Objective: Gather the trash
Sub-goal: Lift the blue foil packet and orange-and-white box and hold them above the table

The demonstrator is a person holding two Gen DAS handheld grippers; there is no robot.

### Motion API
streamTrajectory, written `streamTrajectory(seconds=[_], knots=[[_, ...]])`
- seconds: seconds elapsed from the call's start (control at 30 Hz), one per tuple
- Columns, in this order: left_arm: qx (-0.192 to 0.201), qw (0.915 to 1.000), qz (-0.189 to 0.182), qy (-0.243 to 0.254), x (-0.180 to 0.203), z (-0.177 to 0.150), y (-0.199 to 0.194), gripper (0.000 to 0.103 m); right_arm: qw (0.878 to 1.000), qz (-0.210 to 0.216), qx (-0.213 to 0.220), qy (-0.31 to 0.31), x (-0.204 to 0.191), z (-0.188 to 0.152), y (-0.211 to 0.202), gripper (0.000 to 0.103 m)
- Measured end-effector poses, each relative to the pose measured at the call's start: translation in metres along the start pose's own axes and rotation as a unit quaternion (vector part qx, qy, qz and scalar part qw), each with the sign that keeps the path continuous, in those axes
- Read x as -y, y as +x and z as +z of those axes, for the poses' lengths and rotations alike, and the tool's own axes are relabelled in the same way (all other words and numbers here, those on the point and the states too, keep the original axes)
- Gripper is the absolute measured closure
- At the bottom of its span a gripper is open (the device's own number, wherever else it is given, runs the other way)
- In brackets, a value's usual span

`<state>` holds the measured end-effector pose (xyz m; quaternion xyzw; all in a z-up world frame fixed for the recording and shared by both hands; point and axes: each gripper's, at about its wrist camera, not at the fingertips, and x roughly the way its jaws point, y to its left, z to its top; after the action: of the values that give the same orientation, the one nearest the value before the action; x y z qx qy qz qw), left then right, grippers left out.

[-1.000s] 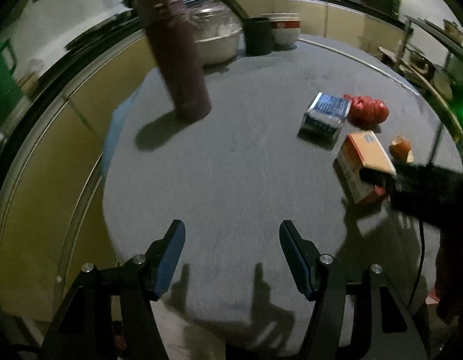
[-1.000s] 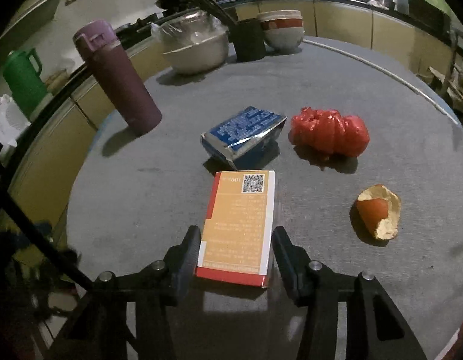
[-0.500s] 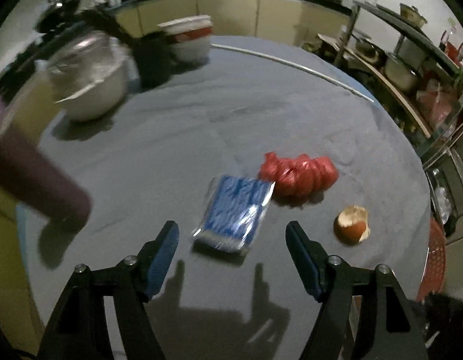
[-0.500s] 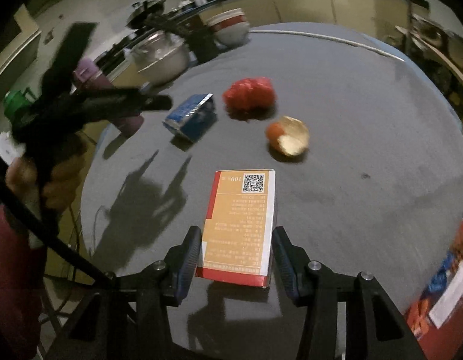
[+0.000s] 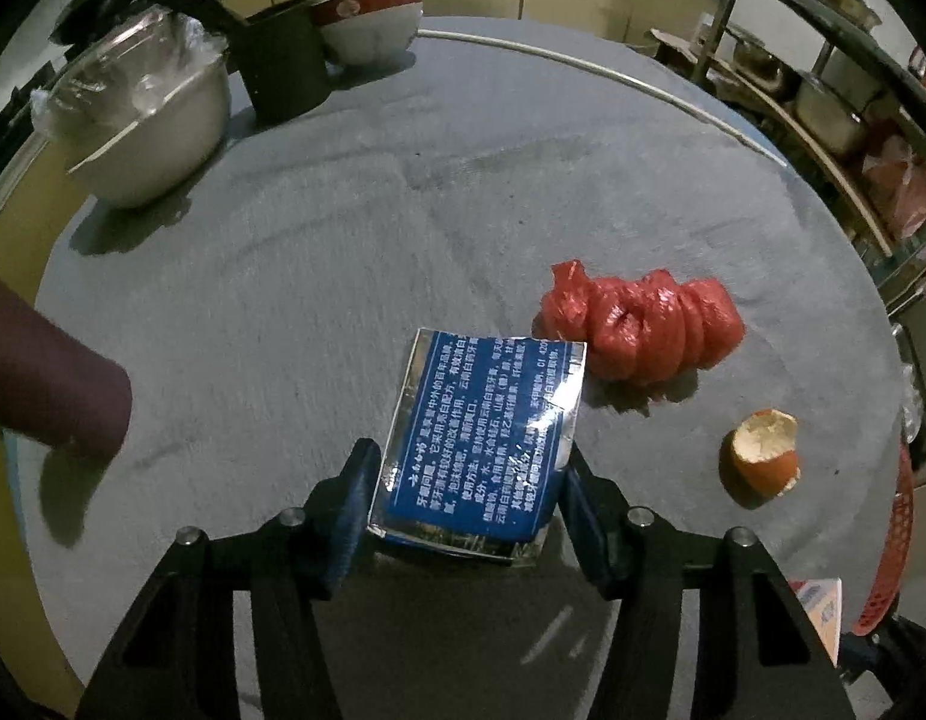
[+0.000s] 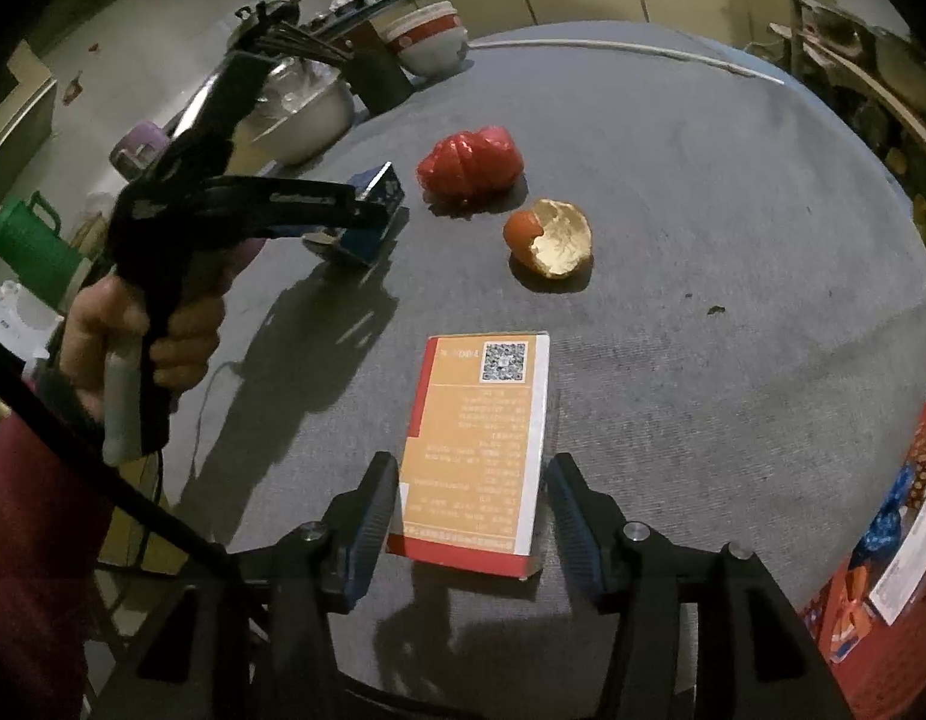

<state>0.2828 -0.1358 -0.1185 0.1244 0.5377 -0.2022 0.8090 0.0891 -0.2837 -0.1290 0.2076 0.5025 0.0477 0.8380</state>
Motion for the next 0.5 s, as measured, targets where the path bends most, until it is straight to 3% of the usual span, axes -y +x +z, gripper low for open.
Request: streamTrajectory(seconds=[0.27, 0.5], knots=[[0.041, 0.9981, 0.044, 0.016, 0.024, -0.041, -0.039, 0.043, 1.000, 0.003, 0.015, -0.003, -0.001, -0.001, -0.010, 0.050], [0.106, 0.9883, 0.106, 0.030, 0.049, -0.082, -0.093, 0.043, 0.998, 0.012, 0.057, 0.021, 0.015, -0.006, -0.044, 0.050]])
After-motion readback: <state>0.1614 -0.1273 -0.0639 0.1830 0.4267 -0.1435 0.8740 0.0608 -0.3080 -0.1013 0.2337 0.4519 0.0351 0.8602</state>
